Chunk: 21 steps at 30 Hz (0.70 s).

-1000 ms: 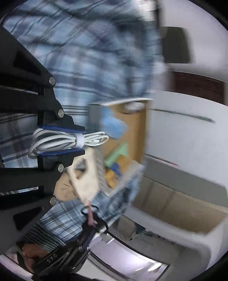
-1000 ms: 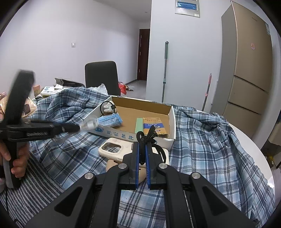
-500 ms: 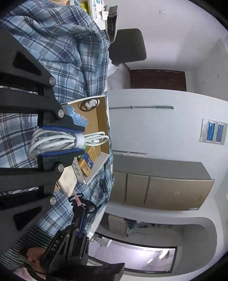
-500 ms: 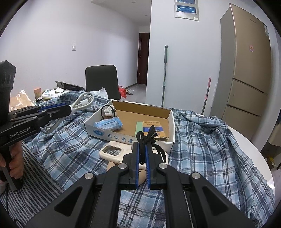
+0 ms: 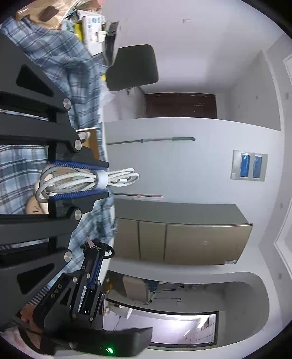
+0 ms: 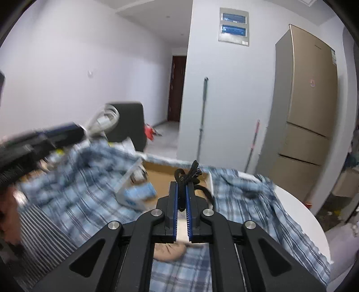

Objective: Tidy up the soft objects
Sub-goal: 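Carry both cables over the box and open both tools to drop them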

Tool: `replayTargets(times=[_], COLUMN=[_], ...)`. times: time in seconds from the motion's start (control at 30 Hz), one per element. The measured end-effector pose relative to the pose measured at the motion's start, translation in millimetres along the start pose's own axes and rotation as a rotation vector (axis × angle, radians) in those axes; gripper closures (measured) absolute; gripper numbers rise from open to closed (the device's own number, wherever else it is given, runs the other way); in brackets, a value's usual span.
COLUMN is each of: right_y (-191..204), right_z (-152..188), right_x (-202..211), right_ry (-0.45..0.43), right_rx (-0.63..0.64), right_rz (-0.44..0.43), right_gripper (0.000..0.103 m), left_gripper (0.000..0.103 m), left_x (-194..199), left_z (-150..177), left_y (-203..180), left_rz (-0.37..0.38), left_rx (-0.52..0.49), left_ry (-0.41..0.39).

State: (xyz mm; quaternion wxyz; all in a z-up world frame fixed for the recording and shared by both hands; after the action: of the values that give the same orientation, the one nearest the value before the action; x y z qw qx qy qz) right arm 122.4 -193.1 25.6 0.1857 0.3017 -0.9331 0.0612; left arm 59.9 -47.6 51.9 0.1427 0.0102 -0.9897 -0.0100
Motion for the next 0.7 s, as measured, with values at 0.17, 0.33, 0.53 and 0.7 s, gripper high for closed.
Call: replayTargets(times=[0.17, 0.33, 0.53, 0.7], right_y=[0, -23, -40, -50], right_z=[-57, -111, -125, -96], right_x=[3, -10, -48, -96], right_ry=[-0.069, -0.135, -0.144, -0.063], right_rx=[0.041, -0.036, -0.047, -0.096], right_rz=[0.079, 0.104, 0.082, 0.024], right_gripper=[0.097, 0.097, 0.097, 0.097], left_gripper=[0.084, 0.084, 0.084, 0.084], left_x=[0, -20, -58, -98], left_z=[-39, -77, -108, -100], left_y=[-3, -8, 2, 9], left_rz=[-0.022, -0.07, -0.085, -0.102], left_rx=[0.013, 0.029, 0.095, 0.094], left_ry=[-0.063, -0.109, -0.111, -0.058])
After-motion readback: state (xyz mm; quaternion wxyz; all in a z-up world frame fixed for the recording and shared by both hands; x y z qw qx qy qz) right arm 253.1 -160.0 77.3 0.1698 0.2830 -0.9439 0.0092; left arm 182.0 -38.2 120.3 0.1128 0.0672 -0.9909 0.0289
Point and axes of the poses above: each gripper's, at about its wrist camera, not at the fingertips, and x roughly against the way its jaws point, y to its left, z to its underside, the point moved 6 cm from there along -x, roughly the way its jaws point, and after that the axes turned 15 degrees about -z, right-handed, at the moved point
